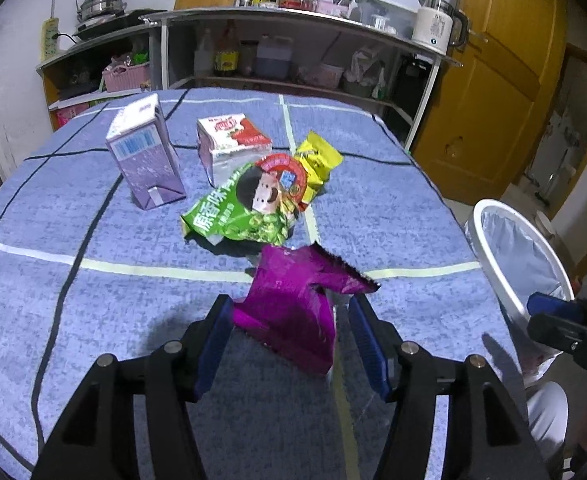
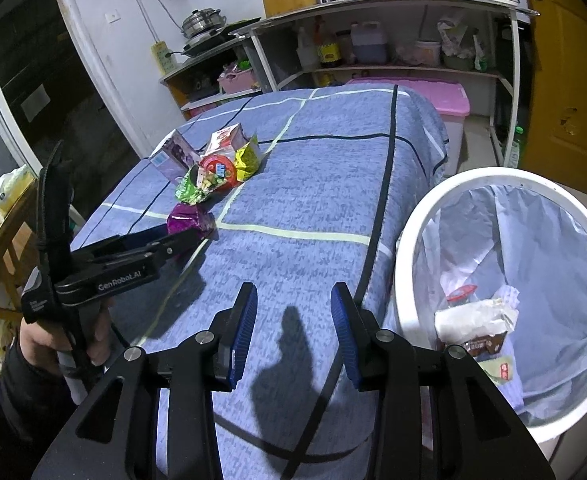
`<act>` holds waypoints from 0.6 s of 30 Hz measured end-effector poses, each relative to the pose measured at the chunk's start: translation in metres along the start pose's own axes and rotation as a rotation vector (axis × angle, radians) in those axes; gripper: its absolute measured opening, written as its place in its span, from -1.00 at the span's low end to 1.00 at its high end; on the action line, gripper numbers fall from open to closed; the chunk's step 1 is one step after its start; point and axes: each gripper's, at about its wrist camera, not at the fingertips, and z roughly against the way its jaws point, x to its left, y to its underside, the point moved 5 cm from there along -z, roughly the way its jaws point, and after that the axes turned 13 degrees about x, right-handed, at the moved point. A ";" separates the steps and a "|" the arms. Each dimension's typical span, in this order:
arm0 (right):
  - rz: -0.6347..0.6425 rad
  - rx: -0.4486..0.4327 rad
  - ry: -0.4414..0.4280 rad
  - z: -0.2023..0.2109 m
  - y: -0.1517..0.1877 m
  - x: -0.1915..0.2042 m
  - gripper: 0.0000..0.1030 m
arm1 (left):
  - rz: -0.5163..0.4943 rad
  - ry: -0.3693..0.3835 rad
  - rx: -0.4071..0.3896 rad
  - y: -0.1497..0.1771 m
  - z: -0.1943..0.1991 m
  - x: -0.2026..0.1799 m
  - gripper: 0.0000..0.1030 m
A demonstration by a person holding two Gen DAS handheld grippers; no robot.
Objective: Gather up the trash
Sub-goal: 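Close the left gripper on the purple snack bag and lift it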
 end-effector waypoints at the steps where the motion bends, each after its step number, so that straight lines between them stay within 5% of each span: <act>1: 0.000 0.002 0.000 -0.001 -0.001 0.000 -0.23 | -0.001 -0.008 0.003 0.001 -0.001 0.000 0.15; 5: 0.000 0.005 0.001 -0.003 -0.003 0.000 -0.23 | -0.019 -0.028 0.001 0.001 -0.002 -0.003 -0.08; 18: 0.013 -0.003 0.009 0.003 -0.005 0.009 -0.23 | 0.011 -0.023 -0.035 0.013 0.016 -0.002 -0.18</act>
